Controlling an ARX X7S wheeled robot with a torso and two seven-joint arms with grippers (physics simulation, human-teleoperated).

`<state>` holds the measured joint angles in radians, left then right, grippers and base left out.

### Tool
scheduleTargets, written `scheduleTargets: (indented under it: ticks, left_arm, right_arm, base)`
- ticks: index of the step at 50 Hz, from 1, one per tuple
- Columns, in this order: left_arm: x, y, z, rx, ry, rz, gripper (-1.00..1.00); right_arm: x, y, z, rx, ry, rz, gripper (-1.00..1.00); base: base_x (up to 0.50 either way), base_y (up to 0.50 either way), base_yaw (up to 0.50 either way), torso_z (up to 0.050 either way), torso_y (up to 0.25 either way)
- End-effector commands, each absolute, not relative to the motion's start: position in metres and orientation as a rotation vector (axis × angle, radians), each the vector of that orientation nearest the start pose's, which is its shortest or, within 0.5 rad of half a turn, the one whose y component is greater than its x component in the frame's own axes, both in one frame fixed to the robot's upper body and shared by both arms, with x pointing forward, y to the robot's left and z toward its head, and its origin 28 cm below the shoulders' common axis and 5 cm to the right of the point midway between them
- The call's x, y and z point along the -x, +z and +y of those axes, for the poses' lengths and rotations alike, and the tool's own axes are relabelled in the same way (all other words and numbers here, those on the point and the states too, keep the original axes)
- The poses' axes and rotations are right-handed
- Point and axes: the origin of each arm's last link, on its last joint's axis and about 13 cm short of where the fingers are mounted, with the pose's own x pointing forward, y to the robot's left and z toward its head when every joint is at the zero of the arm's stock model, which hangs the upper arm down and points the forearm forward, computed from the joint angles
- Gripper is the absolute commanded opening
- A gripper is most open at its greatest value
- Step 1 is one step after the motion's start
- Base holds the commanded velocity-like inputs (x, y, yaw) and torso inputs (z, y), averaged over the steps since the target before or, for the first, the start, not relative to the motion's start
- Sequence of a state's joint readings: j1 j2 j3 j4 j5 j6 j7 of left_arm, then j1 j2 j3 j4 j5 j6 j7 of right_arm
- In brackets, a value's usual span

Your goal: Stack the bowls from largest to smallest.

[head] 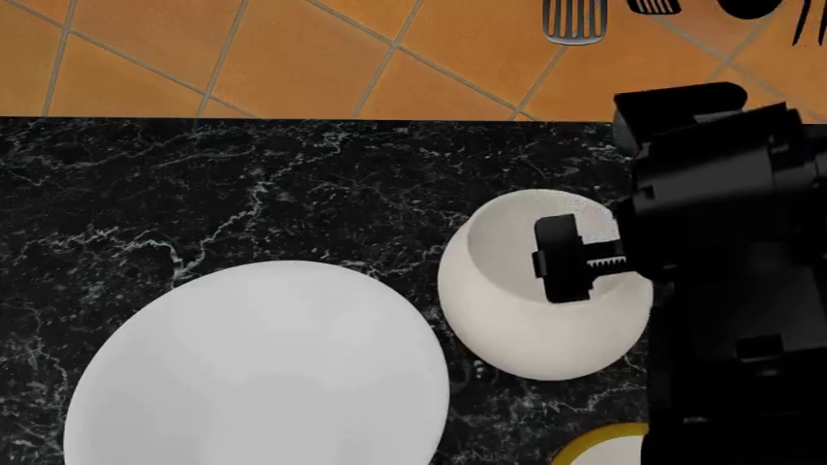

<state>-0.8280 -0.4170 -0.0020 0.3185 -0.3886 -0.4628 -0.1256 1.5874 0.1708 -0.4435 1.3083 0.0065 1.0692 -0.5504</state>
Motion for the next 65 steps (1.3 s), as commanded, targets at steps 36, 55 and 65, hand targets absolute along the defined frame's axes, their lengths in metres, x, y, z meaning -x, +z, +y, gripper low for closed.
scheduleTargets:
  ticks: [36, 55, 65]
  left_arm:
    - [-0.291, 0.29, 0.281, -0.049, 0.032, -0.674, 1.0]
    - [-0.286, 0.294, 0.278, -0.035, 0.019, -0.69, 1.0]
    - [-0.285, 0.294, 0.279, -0.031, 0.018, -0.693, 1.0]
  right_arm:
    - [-0.396, 0.302, -0.182, 0.204, 0.168, 0.764, -1.0]
    - [-0.388, 0.381, -0.159, 0.42, 0.255, 0.651, -1.0]
    - [-0.372, 0.394, -0.143, 0.517, 0.336, 0.623, -1.0]
  base:
    - [0.0, 0.0, 0.0, 0.0, 0.0]
    - [0.0, 0.0, 0.0, 0.0, 0.0]
    - [0.0, 0.0, 0.0, 0.0, 0.0]
